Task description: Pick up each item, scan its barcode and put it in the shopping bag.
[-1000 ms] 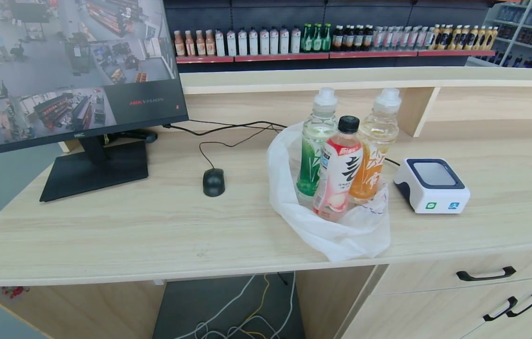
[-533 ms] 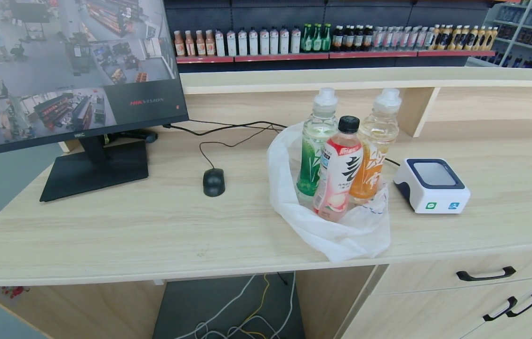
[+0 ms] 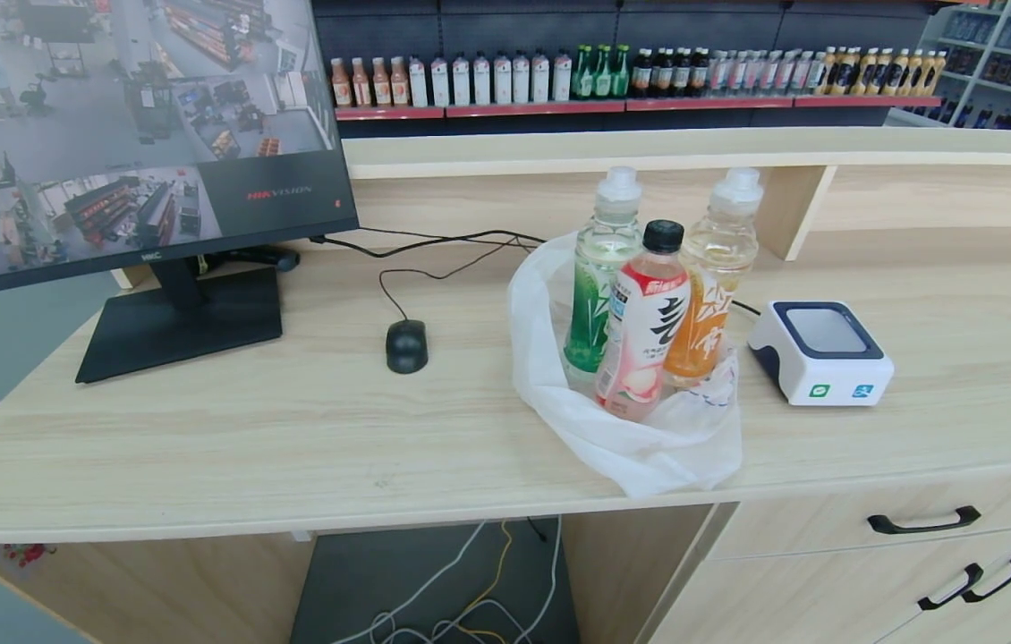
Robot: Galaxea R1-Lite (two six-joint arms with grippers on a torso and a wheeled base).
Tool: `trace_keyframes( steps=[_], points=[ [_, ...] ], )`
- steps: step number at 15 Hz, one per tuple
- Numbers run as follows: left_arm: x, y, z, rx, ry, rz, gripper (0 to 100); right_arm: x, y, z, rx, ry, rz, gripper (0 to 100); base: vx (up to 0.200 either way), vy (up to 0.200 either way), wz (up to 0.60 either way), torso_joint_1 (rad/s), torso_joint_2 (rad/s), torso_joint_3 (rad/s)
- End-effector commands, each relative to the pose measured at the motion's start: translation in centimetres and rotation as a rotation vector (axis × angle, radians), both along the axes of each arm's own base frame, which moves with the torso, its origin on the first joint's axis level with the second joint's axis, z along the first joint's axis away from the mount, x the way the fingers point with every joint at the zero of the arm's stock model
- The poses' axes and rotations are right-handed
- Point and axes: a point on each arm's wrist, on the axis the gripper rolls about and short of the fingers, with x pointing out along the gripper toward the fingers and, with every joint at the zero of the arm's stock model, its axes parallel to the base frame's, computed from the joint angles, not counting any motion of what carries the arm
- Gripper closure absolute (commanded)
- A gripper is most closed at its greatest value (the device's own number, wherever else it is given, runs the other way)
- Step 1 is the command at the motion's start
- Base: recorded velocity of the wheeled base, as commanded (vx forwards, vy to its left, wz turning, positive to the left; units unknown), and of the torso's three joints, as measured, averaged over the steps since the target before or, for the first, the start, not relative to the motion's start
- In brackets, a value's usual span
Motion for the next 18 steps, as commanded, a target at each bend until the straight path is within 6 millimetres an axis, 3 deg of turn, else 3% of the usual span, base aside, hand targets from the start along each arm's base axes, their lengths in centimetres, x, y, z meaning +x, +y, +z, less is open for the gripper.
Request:
trace_keyframes(
  steps=[1, 10, 13, 18],
  points=[
    [0.00, 0.00, 0.01, -0.001, 0.000, 0.001, 0, -0.18, 0.10, -0.12, -0.013, -0.019, -0.017, 0, 0.000, 0.000, 0.00, 0.000, 0.00, 0.000],
    [0.01, 0.00, -0.02, -0.010, 0.000, 0.001, 0, -0.09, 0.24, -0.53, -0.041, -0.013, 0.058, 0, 0.000, 0.000, 0.00, 0.000, 0.00, 0.000],
    [0.01, 0.00, -0.03, -0.011, 0.001, 0.001, 0, -0.09, 0.24, -0.53, -0.041, -0.013, 0.058, 0, -0.200, 0.000, 0.00, 0.007, 0.00, 0.002],
    [0.01, 0.00, -0.03, -0.004, 0.001, 0.001, 0, -0.09, 0.24, -0.53, -0.041, -0.013, 0.058, 0, 0.000, -0.040, 0.00, 0.003, 0.00, 0.000]
  ],
)
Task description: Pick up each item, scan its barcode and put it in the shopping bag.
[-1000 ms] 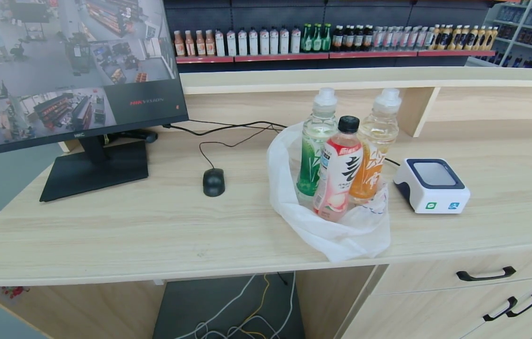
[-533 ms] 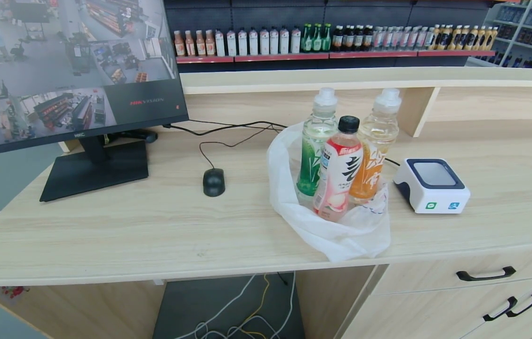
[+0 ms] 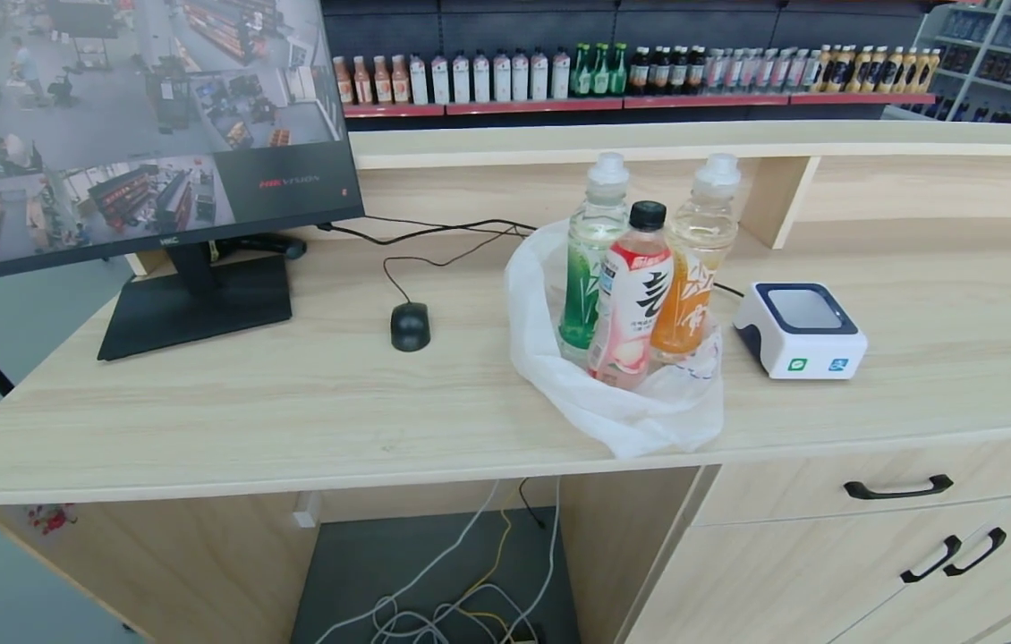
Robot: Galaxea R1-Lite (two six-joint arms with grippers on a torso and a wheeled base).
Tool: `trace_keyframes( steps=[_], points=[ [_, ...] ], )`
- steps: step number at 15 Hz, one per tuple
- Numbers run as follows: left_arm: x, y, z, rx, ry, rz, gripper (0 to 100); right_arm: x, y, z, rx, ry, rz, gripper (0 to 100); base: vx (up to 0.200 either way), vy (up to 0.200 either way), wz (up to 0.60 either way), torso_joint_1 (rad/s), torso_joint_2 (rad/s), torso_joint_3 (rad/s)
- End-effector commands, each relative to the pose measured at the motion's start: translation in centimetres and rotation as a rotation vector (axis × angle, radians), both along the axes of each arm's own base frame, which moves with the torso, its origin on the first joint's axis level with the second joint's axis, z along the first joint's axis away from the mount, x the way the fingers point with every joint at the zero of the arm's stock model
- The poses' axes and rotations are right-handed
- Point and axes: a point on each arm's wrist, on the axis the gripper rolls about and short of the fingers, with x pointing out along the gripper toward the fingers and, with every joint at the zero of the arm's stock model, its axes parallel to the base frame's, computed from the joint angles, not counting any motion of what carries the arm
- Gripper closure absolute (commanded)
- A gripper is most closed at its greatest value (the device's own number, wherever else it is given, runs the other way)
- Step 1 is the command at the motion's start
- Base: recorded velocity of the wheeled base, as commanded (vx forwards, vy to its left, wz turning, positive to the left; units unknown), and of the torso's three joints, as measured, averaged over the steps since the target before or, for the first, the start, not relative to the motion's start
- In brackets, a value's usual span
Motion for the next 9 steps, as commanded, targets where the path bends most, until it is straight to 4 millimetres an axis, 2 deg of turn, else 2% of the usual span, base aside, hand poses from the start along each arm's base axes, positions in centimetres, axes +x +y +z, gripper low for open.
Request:
trace_keyframes(
  steps=[1, 9],
  points=[
    [-0.01, 0.00, 0.03, -0.003, -0.001, 0.001, 0, 0.04, 0.00, 0.01, 0.000, 0.005, 0.001, 0, 0.000, -0.200, 0.00, 0.012, 0.01, 0.002],
    [0.00, 0.00, -0.01, -0.006, 0.000, 0.001, 0, 0.04, 0.00, 0.01, 0.000, 0.005, 0.001, 0, 0.000, -0.200, 0.00, 0.001, 0.00, 0.004]
  ],
)
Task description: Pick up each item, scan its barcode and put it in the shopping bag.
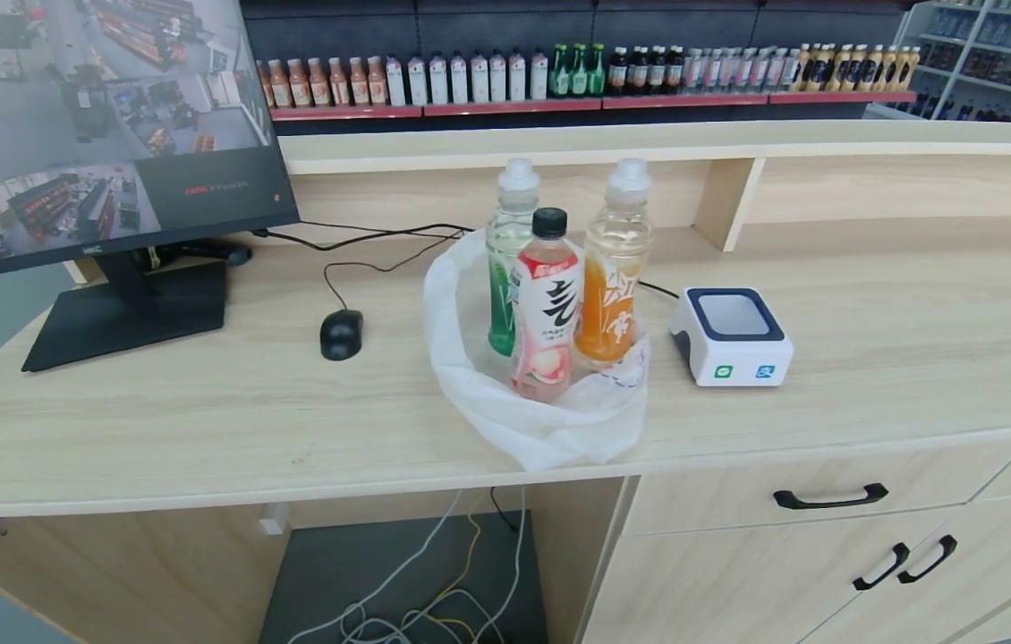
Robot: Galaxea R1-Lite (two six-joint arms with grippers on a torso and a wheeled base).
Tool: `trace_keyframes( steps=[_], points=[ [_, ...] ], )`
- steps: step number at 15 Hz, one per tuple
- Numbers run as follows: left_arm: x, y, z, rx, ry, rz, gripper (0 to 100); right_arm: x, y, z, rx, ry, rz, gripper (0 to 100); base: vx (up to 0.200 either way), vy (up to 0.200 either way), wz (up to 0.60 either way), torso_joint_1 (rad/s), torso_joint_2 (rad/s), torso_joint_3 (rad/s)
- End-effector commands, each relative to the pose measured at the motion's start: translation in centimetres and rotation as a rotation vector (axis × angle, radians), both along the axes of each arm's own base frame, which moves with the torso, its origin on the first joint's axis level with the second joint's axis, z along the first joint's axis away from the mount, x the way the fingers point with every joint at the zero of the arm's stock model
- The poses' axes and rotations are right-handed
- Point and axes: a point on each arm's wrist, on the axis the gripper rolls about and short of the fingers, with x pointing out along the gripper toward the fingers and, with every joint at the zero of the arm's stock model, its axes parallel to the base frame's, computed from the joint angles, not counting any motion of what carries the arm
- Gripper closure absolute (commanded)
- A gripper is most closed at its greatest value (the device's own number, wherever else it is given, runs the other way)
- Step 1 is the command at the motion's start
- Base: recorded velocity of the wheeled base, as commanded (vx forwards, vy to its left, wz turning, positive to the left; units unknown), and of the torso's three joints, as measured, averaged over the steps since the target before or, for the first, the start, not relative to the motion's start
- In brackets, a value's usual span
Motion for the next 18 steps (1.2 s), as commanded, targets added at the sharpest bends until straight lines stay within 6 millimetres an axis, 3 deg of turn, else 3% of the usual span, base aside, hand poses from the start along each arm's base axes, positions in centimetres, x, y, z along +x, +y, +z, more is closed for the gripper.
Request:
trace_keyframes(
  steps=[1, 13, 18],
  points=[
    [-0.01, 0.00, 0.02, -0.001, 0.000, 0.001, 0, 0.04, 0.00, 0.02, 0.000, 0.004, 0.001, 0, 0.000, -0.200, 0.00, 0.002, 0.00, -0.002],
    [0.01, 0.00, -0.03, -0.005, 0.001, 0.001, 0, 0.04, 0.00, 0.02, 0.000, 0.004, 0.001, 0, 0.000, -0.200, 0.00, 0.003, 0.00, 0.001],
    [0.01, 0.00, -0.03, -0.005, 0.001, 0.001, 0, 0.04, 0.00, 0.02, 0.000, 0.004, 0.001, 0, 0.000, 0.000, 0.00, 0.000, 0.00, 0.000]
  ],
)
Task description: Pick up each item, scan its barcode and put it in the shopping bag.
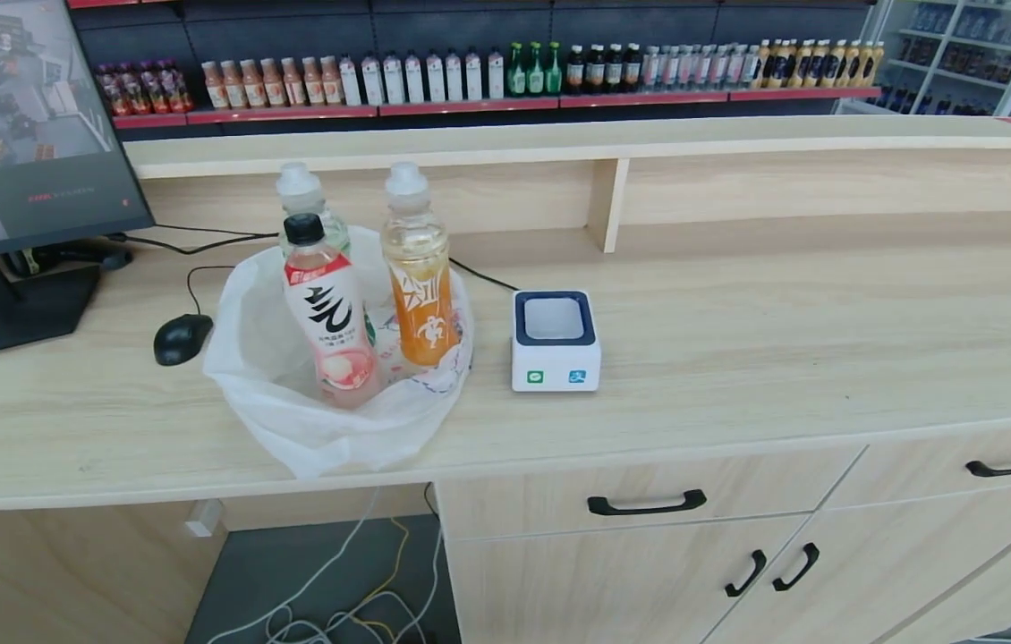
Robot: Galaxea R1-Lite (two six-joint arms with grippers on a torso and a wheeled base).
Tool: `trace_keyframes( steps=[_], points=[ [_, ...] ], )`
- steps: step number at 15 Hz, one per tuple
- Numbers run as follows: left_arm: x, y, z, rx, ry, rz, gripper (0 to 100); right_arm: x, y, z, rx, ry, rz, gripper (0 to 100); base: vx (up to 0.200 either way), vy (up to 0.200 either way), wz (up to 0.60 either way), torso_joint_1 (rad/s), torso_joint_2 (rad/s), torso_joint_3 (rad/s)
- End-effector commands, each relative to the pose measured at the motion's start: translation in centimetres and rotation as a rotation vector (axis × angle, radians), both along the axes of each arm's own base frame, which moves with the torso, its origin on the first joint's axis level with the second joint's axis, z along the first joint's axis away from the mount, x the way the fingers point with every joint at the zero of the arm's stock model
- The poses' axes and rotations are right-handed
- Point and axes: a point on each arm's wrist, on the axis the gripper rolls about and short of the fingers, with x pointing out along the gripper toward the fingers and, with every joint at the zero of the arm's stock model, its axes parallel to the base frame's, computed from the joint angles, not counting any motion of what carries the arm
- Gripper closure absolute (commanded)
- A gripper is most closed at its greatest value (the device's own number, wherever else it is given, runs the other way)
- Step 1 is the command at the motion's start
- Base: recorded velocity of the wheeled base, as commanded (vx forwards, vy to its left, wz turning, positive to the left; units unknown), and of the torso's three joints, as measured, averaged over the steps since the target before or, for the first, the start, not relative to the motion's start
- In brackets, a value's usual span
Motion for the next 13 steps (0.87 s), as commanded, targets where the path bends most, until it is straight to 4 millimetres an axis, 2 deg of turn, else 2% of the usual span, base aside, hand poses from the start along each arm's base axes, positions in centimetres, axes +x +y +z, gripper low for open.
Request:
trace_keyframes(
  steps=[1, 13],
  points=[
    [0.00, 0.00, -0.01, -0.001, 0.001, 0.002, 0, 0.02, 0.00, 0.00, 0.000, 0.002, 0.001, 0, 0.000, 0.000, 0.00, 0.000, 0.00, 0.000],
    [0.00, 0.00, -0.01, 0.000, 0.001, 0.002, 0, 0.02, 0.00, 0.00, 0.006, 0.003, 0.001, 0, 0.000, 0.000, 0.00, 0.000, 0.00, 0.000]
  ],
)
